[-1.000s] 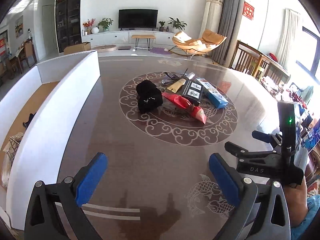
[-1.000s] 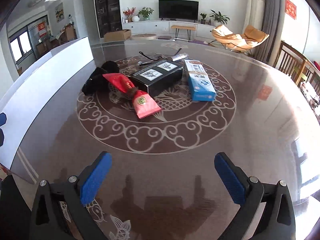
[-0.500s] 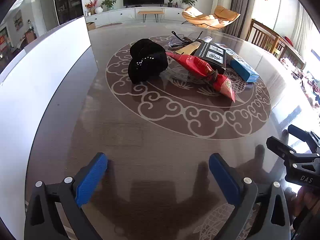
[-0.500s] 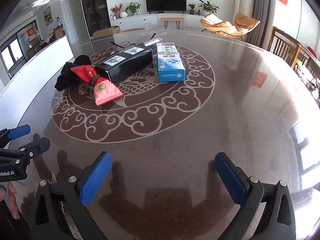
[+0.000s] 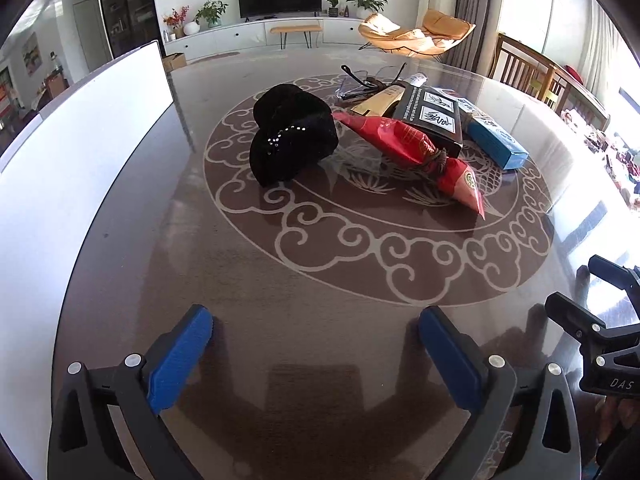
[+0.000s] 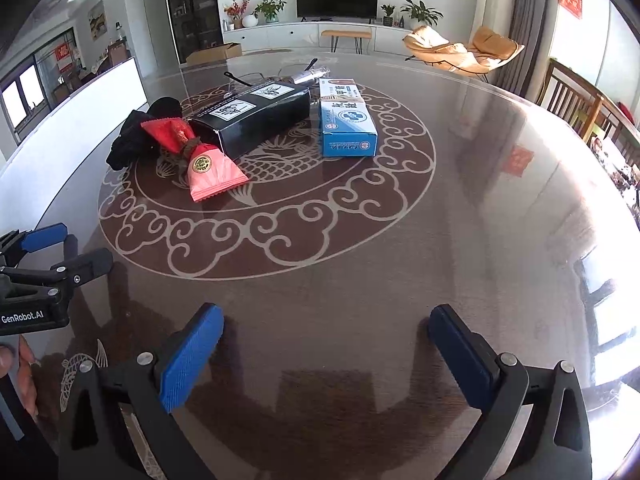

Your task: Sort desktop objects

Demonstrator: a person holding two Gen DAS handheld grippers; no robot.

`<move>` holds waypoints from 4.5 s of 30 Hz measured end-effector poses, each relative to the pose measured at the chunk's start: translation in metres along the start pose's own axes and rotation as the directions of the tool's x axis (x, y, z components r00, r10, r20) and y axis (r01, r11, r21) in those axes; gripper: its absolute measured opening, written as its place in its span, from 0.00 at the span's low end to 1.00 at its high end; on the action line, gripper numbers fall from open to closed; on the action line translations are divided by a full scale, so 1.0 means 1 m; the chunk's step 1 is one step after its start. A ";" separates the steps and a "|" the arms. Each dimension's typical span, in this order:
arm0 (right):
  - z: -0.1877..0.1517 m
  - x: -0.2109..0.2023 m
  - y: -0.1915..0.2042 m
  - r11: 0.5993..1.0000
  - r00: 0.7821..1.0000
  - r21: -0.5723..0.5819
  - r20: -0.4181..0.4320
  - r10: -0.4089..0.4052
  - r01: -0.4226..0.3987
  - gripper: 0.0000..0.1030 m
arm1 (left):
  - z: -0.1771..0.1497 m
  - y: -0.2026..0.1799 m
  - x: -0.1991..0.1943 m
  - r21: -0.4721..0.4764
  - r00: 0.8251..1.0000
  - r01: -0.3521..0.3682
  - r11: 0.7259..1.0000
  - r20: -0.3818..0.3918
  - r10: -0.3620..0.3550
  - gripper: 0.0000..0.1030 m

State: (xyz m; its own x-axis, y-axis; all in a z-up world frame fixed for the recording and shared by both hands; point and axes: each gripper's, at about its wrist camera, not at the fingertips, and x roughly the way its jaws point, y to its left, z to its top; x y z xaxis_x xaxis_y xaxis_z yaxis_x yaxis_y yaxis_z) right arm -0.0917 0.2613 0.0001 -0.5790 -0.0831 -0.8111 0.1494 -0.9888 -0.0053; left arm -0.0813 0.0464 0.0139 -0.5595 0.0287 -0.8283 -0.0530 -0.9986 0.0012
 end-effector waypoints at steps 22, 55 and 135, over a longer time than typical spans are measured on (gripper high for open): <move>0.000 0.000 0.000 1.000 1.000 0.000 0.000 -0.001 0.001 1.00 | -0.004 0.004 0.002 0.000 1.000 -0.001 1.000 0.009 0.001 1.00; 0.026 0.018 -0.008 0.998 0.999 -0.047 -0.033 0.031 -0.033 1.00 | -0.005 0.005 0.002 0.000 1.000 -0.001 1.000 0.010 0.001 1.00; 0.073 0.055 -0.001 0.962 0.988 -0.223 -0.024 0.155 -0.157 1.00 | -0.024 0.020 -0.022 0.066 0.990 0.120 0.991 0.061 -0.124 0.22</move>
State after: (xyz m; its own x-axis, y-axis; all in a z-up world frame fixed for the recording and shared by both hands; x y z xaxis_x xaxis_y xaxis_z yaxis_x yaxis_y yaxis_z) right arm -0.1824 0.2485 -0.0020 -0.5293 -0.2326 -0.8159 0.4128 -0.9108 -0.0082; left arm -0.0501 0.0252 0.0191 -0.5981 0.1547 -0.7863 -0.1738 -0.9829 -0.0612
